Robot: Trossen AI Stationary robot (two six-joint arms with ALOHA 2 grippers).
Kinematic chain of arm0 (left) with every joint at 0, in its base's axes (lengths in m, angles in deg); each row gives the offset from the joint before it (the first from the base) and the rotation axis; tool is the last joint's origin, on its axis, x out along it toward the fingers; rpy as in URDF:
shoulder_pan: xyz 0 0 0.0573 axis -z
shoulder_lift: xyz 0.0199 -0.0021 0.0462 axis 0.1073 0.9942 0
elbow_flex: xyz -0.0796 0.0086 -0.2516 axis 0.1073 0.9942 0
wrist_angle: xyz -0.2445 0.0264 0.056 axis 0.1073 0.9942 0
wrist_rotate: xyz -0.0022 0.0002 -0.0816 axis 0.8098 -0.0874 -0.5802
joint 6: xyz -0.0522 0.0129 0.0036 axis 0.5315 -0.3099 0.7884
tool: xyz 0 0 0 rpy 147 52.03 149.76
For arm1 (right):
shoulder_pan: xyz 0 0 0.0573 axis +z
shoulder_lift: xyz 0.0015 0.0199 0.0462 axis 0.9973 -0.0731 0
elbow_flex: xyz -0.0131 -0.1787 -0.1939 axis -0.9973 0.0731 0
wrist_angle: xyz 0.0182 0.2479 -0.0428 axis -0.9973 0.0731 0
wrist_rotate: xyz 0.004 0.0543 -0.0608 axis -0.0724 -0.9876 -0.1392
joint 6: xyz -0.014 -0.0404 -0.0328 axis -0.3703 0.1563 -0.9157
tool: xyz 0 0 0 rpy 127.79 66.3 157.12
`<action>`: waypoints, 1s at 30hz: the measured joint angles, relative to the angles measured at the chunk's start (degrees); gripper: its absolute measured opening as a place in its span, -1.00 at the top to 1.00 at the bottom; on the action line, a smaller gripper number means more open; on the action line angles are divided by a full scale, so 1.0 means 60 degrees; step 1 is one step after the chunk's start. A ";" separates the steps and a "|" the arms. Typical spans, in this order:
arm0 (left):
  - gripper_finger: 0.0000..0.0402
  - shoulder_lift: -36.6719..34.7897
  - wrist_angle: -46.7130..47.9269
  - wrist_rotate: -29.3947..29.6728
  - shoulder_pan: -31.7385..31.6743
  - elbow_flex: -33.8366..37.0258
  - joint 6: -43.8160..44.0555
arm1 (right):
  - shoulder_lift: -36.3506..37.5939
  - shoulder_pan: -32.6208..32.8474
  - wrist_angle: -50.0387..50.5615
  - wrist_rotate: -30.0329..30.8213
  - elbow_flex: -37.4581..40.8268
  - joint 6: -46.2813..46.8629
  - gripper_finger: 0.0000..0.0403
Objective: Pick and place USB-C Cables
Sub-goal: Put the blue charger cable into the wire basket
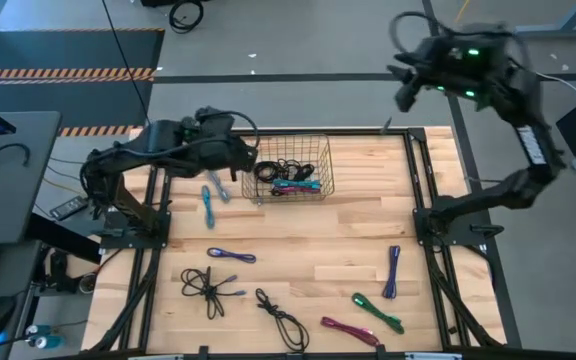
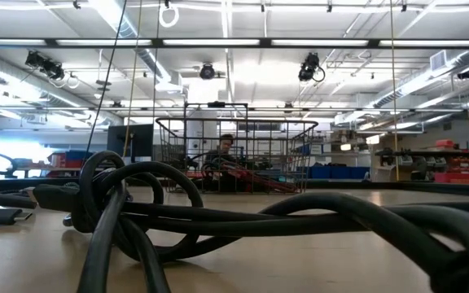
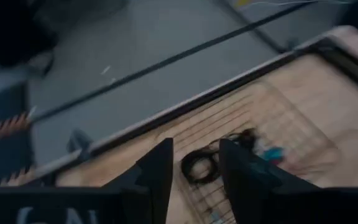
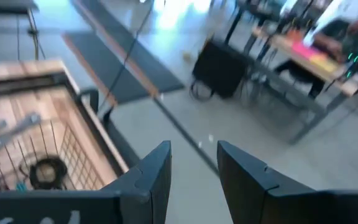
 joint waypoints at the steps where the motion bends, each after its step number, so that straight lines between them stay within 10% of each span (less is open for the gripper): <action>1: 0.37 -0.0044 -0.0118 -0.0022 -0.0119 0.0438 0.0235 | 0.0182 -0.0008 -0.0036 -0.0083 0.0000 0.0000 0.33; 18: 0.97 -0.2725 -0.0071 -0.4083 -0.0038 0.7483 0.4821 | 0.0489 -0.0006 0.0462 -0.0147 0.0004 0.0259 0.33; 30: 0.57 -0.3619 -0.2223 -0.4464 0.1321 1.0382 0.7841 | -0.0619 -0.0006 0.0716 -0.0407 0.0011 0.0284 0.33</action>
